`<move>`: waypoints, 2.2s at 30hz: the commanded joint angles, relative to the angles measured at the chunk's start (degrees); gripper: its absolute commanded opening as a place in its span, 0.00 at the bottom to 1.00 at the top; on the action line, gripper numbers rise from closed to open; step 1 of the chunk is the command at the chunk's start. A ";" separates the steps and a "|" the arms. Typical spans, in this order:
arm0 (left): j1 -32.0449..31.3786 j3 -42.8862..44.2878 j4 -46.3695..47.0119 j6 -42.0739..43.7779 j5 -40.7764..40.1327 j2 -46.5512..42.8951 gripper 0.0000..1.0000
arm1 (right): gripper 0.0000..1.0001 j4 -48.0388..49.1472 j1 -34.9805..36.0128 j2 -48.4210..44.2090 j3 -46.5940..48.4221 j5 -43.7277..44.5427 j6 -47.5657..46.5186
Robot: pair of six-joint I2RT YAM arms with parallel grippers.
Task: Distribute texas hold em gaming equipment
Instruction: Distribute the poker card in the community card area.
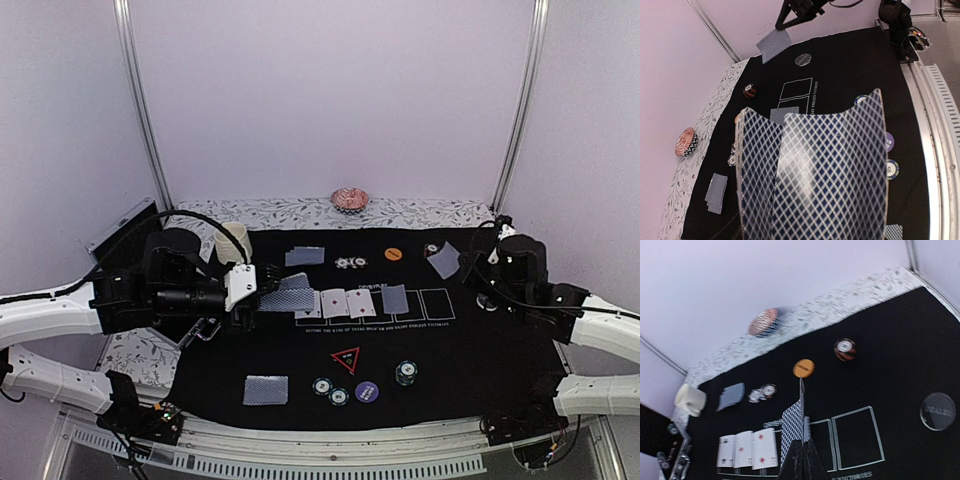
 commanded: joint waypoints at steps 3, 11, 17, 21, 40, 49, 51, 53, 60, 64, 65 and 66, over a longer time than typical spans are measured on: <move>0.43 1.45 0.55 -0.62 0.55 0.40 0.49 | 0.01 15.16 -2.36 6.94 -10.48 5.67 9.61; 0.63 1.38 0.47 -0.67 0.42 0.48 0.48 | 0.01 27.74 -2.55 22.29 -14.22 4.06 12.75; 0.67 1.40 0.49 -0.63 0.56 0.57 0.49 | 0.02 32.38 -2.56 31.21 -13.25 2.61 16.51; 0.77 1.38 0.35 -0.71 0.47 0.53 0.49 | 0.01 32.75 -2.54 35.15 -12.66 1.24 19.95; 0.86 1.48 0.30 -0.75 0.56 0.46 0.48 | 0.01 32.52 1.44 39.63 -12.30 12.42 37.65; 0.86 1.39 0.30 -0.90 0.85 0.25 0.49 | 0.06 32.11 2.35 40.84 -13.05 11.86 41.17; 0.86 1.25 0.42 -1.24 0.64 0.29 0.49 | 0.16 32.10 2.56 39.58 -13.63 11.90 40.75; 0.86 1.27 0.44 -1.97 0.12 0.79 0.48 | 0.31 31.72 2.64 37.42 -14.39 11.82 39.64; 0.83 2.85 1.34 -6.89 -2.25 5.47 0.45 | 0.64 27.41 2.69 22.62 -18.60 11.24 34.85; 0.83 -0.05 7.56 -14.65 -8.03 8.00 0.45 | 0.68 24.39 2.74 13.86 -17.09 9.78 21.74; 0.85 -1.68 9.88 -16.19 -10.36 8.25 0.45 | 0.69 23.47 2.76 11.90 -16.59 9.29 19.06; 0.86 -3.62 12.29 -17.45 -13.19 8.37 0.45 | 0.69 22.74 2.68 10.07 -16.15 8.77 15.02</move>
